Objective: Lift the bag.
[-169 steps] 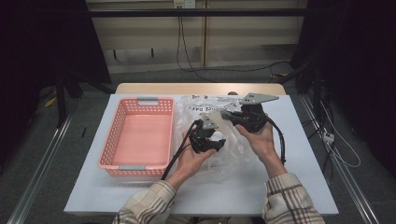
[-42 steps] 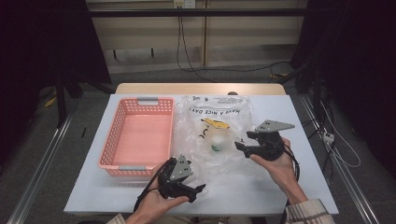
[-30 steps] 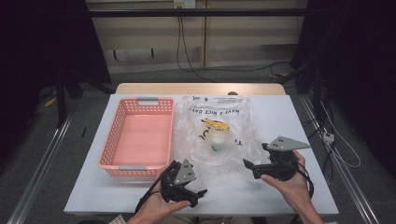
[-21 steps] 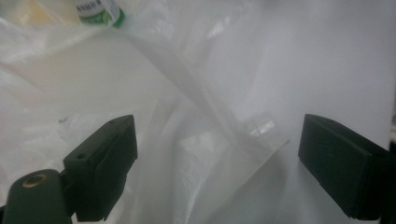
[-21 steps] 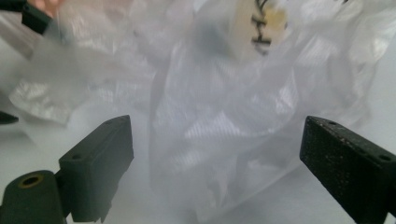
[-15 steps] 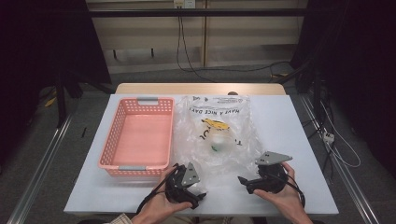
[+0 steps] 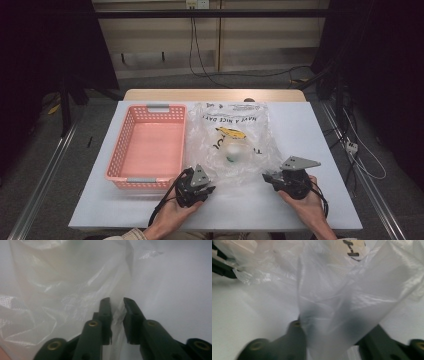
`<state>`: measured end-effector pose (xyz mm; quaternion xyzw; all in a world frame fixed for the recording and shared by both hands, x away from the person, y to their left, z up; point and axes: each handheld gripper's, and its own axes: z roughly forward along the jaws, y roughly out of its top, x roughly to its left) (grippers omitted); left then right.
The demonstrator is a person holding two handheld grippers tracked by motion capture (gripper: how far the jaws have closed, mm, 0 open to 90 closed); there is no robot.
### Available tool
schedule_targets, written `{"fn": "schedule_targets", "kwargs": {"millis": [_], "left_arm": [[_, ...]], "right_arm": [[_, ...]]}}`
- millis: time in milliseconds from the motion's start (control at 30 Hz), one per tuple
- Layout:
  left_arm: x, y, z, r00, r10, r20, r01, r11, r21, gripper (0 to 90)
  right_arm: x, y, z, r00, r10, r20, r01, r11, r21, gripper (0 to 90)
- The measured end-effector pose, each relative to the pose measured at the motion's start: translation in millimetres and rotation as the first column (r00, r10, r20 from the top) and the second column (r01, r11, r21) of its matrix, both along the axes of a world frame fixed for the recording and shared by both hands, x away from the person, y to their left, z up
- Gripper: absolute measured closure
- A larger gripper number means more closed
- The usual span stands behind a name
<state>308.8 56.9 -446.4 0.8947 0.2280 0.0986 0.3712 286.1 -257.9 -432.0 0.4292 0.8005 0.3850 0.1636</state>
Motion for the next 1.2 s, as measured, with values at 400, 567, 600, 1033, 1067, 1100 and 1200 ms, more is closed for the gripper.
{"fn": "schedule_targets", "kwargs": {"millis": [400, 567, 600, 1033, 1067, 1100, 1200], "left_arm": [[5.8, 18.1, 35.3, 0.9992, -0.034, 0.022, 0.037, 0.9879, -0.151, 90.0], [12.2, 28.6, 59.8, 0.9973, -0.018, 0.071, 0.033, 0.9759, -0.216, 90.0], [14.0, 30.5, 65.2, 0.9968, -0.010, 0.079, 0.028, 0.9742, -0.224, 90.0], [35.5, 49.5, 118.7, 0.9839, 0.072, 0.164, -0.007, 0.9313, -0.364, 90.0], [38.3, 50.3, 121.1, 0.9843, 0.074, 0.160, -0.009, 0.9279, -0.373, 90.0], [40.2, 50.9, 123.7, 0.9835, 0.082, 0.161, -0.015, 0.9257, -0.378, 90.0], [46.9, 51.9, 130.6, 0.9843, 0.086, 0.154, -0.016, 0.9139, -0.406, 90.0]], "right_arm": [[0.5, -9.8, 20.3, 0.9991, 0.031, 0.028, -0.034, 0.997, 0.076, 90.0], [5.5, -16.1, 38.0, 0.9969, 0.023, 0.076, -0.030, 0.995, 0.096, 90.0], [6.9, -17.7, 42.5, 0.9958, 0.019, 0.089, -0.028, 0.995, 0.098, 90.0], [30.8, -24.1, 95.3, 0.9815, 0.019, 0.190, -0.048, 0.988, 0.148, 90.0], [32.8, -24.2, 98.4, 0.9807, 0.018, 0.195, -0.049, 0.987, 0.155, 90.0], [35.1, -24.0, 101.5, 0.9799, 0.020, 0.199, -0.051, 0.987, 0.155, 90.0], [41.3, -24.2, 111.9, 0.9753, 0.017, 0.220, -0.054, 0.985, 0.165, 90.0]]}}
